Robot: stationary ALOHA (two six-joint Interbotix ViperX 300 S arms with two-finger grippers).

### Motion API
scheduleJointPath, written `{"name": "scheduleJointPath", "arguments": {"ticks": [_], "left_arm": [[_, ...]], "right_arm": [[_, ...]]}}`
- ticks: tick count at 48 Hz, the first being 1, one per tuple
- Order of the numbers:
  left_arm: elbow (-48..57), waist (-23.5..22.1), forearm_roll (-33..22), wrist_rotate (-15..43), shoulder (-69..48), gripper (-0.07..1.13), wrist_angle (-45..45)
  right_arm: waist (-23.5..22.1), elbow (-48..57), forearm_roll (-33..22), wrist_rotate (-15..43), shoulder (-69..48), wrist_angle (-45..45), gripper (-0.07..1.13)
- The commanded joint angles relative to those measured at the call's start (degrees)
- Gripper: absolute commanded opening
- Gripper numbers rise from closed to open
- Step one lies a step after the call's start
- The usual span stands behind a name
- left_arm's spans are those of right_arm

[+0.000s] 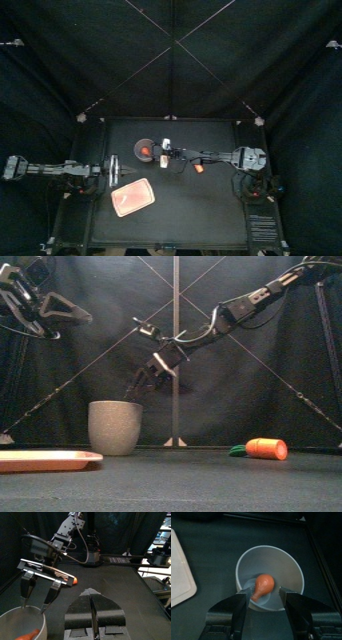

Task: Pick the drumstick then place it in the grey bowl
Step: Drop drumstick in the grey bowl and return to neutral

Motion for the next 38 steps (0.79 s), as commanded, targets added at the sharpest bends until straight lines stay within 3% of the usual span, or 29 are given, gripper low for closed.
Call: {"name": "scheduleJointPath", "arguments": {"ticks": [1,20,30,38], "left_arm": [[-0.97,0.18,-0.09,0.0,0.18,-0.02,-0.62],[-0.79,1.23,0.0,0.35,0.18,-0.02,-1.58],[-0.7,2.64,0.09,0.35,0.26,-0.02,-1.58],[-0.7,3.08,0.18,0.35,0.26,-0.02,-1.58]], "right_arm": [[1.14,4.31,2.02,-0.09,-7.47,-6.33,0.85],[8.35,30.59,7.73,0.0,-25.05,-28.04,0.85],[11.07,38.76,12.13,-0.35,-33.57,-29.36,0.85],[11.25,44.12,12.22,-0.62,-41.04,-29.36,0.85]]}}
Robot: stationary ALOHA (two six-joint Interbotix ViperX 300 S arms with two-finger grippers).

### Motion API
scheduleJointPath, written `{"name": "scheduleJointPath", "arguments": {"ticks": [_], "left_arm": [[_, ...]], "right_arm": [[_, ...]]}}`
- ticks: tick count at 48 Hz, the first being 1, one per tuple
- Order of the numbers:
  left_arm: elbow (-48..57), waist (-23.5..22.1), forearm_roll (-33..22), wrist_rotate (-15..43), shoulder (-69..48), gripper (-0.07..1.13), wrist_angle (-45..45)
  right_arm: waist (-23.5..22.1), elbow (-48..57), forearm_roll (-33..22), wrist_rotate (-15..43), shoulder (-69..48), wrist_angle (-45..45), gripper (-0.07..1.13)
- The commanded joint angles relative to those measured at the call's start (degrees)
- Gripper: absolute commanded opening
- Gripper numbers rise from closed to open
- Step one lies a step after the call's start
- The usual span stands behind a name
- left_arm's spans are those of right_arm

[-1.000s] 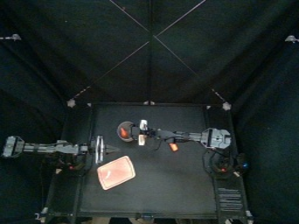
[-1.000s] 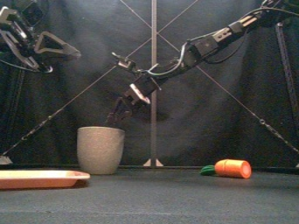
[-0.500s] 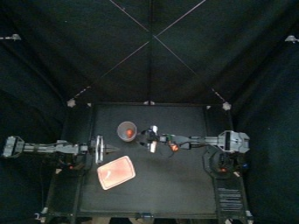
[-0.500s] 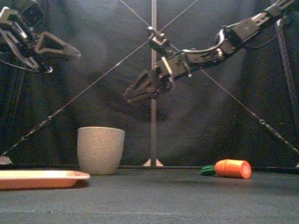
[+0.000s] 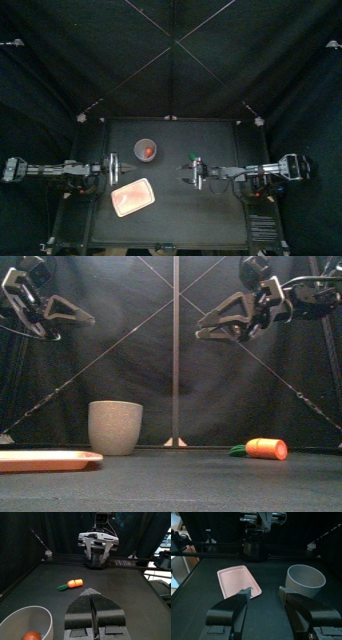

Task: Pick the drumstick then place it in the grey bowl
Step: Drop drumstick in the grey bowl and return to neutral

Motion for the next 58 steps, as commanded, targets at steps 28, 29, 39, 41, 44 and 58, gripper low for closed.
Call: {"name": "scheduleJointPath", "arguments": {"ticks": [28,29,39,41,44,58], "left_arm": [[-0.62,1.85,0.44,0.09,0.26,-0.02,-0.53],[-0.62,1.85,0.44,0.09,0.26,-0.02,-0.53],[-0.53,1.93,0.53,0.18,0.26,-0.02,-0.53],[-0.53,2.02,0.53,0.18,0.26,-0.02,-0.53],[-0.44,2.2,0.88,0.18,0.26,-0.02,-0.53],[-0.35,2.29,0.88,-0.09,0.18,-0.02,-0.62]], "right_arm": [[-2.37,12.39,-0.09,-0.35,-22.15,-0.35,0.85],[-2.37,12.39,-0.09,-0.35,-22.15,-0.44,0.85],[-2.37,12.13,0.0,-0.18,-22.06,-0.35,0.85],[-2.37,12.13,-0.09,-0.18,-22.06,-0.44,0.85],[-2.37,12.22,-0.09,-0.26,-22.15,-0.35,0.85],[-2.37,12.13,-0.09,-0.09,-22.15,-0.35,0.85]]}}
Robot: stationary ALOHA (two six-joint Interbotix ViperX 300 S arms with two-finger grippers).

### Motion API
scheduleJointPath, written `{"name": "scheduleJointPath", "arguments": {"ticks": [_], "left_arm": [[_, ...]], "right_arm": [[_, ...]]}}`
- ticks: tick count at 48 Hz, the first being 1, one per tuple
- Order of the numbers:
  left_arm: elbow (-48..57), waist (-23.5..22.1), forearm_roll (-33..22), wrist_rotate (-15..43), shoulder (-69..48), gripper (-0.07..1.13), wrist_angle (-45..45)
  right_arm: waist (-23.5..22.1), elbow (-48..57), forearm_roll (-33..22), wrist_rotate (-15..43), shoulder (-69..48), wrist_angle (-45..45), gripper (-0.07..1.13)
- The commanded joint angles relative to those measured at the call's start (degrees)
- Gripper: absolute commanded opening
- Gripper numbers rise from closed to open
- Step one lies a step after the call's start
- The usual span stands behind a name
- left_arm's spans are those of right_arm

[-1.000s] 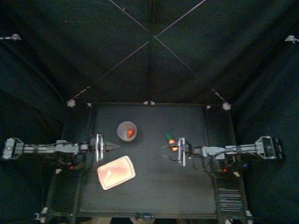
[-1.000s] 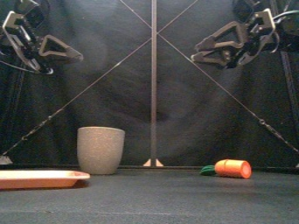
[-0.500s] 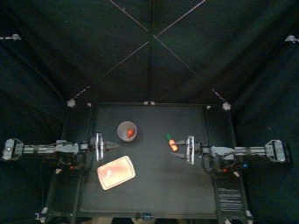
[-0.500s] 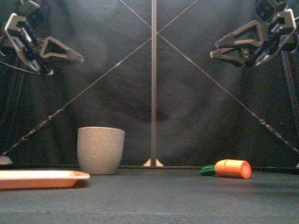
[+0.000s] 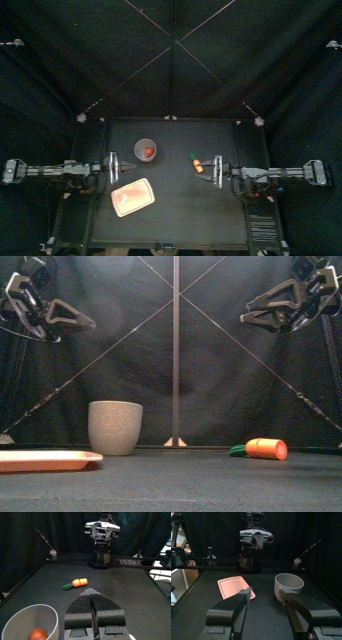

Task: Pick the drumstick then place it in the grey bowl
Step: Drop drumstick in the grey bowl and return to neutral

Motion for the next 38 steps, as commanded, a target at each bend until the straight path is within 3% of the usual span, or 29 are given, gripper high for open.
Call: {"name": "scheduleJointPath", "arguments": {"ticks": [1,38], "left_arm": [[-0.62,0.09,-0.09,-0.09,0.18,-0.02,-0.53],[-0.26,-0.09,-0.35,-0.26,0.18,-0.02,-0.18]], "right_arm": [[-0.09,-0.79,0.09,0.09,-0.18,-0.26,0.85],[0.26,-0.44,0.18,0.26,0.62,-0.18,0.85]]}}
